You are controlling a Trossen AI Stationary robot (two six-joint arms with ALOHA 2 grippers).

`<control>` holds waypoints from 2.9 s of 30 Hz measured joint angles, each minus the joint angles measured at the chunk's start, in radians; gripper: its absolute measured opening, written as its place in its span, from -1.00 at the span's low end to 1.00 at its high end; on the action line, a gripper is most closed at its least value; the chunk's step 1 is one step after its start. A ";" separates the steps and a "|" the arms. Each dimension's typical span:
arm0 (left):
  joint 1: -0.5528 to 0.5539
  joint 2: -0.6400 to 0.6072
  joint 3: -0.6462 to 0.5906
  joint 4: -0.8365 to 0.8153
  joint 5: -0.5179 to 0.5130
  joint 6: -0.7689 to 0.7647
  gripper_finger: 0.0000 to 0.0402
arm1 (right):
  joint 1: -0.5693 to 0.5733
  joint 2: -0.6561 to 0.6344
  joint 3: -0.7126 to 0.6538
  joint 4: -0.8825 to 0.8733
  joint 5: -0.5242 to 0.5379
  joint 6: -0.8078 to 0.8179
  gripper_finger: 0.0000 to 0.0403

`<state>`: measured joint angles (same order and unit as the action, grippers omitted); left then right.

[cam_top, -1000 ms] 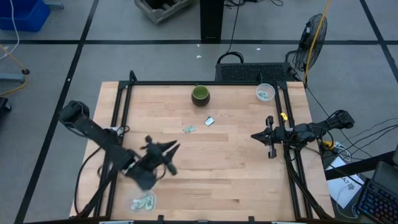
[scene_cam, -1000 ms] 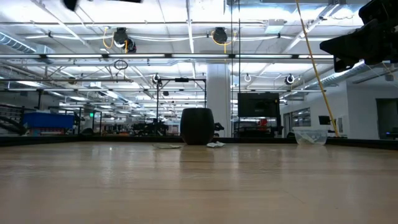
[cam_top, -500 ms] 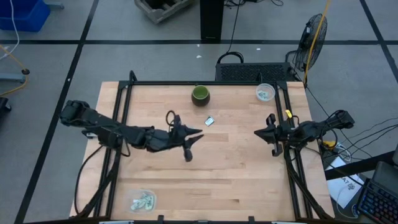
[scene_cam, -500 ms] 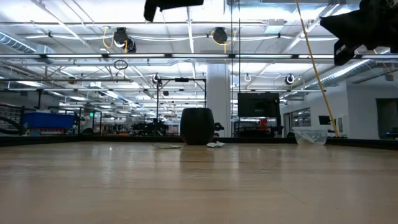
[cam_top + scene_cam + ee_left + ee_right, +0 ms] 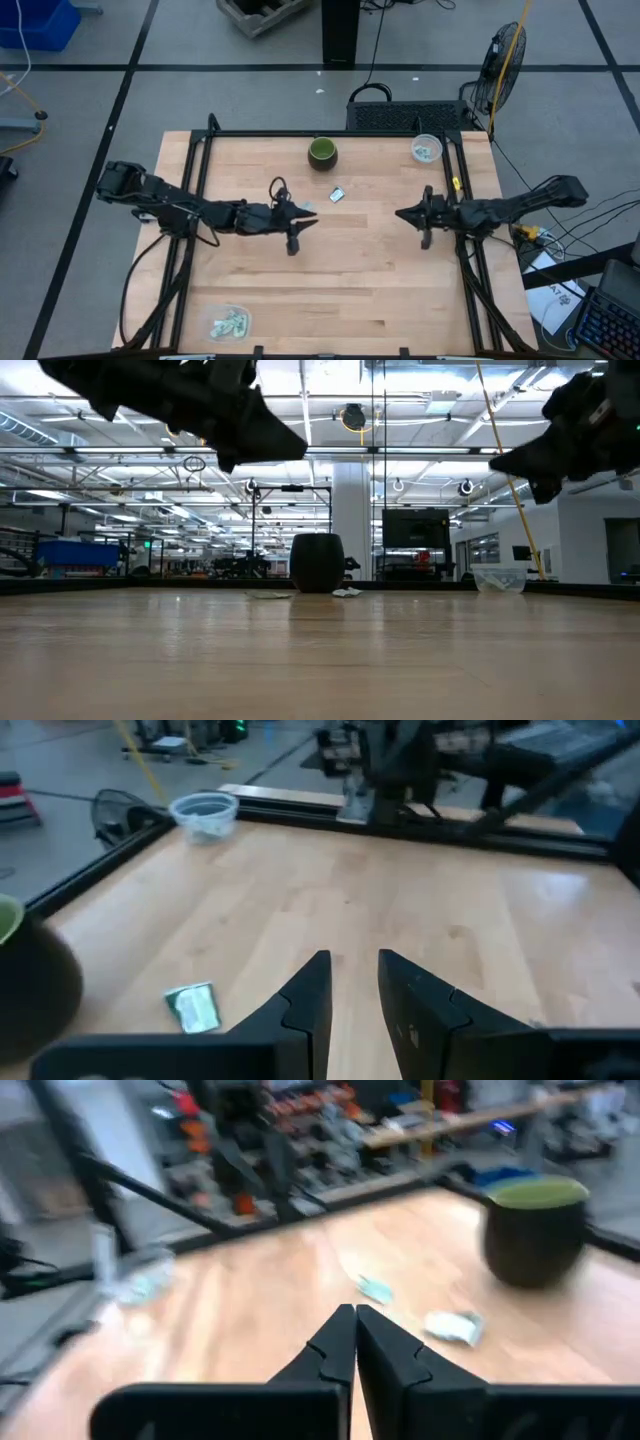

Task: Pick and place items into bin
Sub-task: Put the truvia packet into the top transparent bin

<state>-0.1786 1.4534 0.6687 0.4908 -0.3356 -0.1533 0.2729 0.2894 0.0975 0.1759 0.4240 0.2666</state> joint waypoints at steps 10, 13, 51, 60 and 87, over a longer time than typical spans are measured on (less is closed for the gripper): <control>-0.033 0.000 -0.116 0.139 0.024 -0.032 -0.55 | -0.156 0.295 0.000 0.085 -0.068 0.096 -0.58; -0.051 0.000 -0.135 0.196 0.021 -0.044 -0.55 | -0.206 0.380 0.000 0.168 -0.123 0.113 -0.38; -0.099 -0.001 -0.168 0.245 0.022 -0.044 -0.55 | -0.614 1.565 0.674 0.282 -0.477 -0.279 -0.21; -0.096 -0.001 -0.168 0.245 0.020 -0.048 -0.55 | -0.610 1.602 0.681 0.267 -0.477 -0.260 -0.28; -0.096 -0.001 -0.169 0.211 0.012 -0.089 -0.55 | -0.400 1.269 0.597 0.026 -0.177 -0.290 -1.00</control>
<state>-0.2745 1.4525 0.4999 0.7013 -0.3233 -0.2420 -0.1268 1.5588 0.6944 0.2016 0.2471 -0.0239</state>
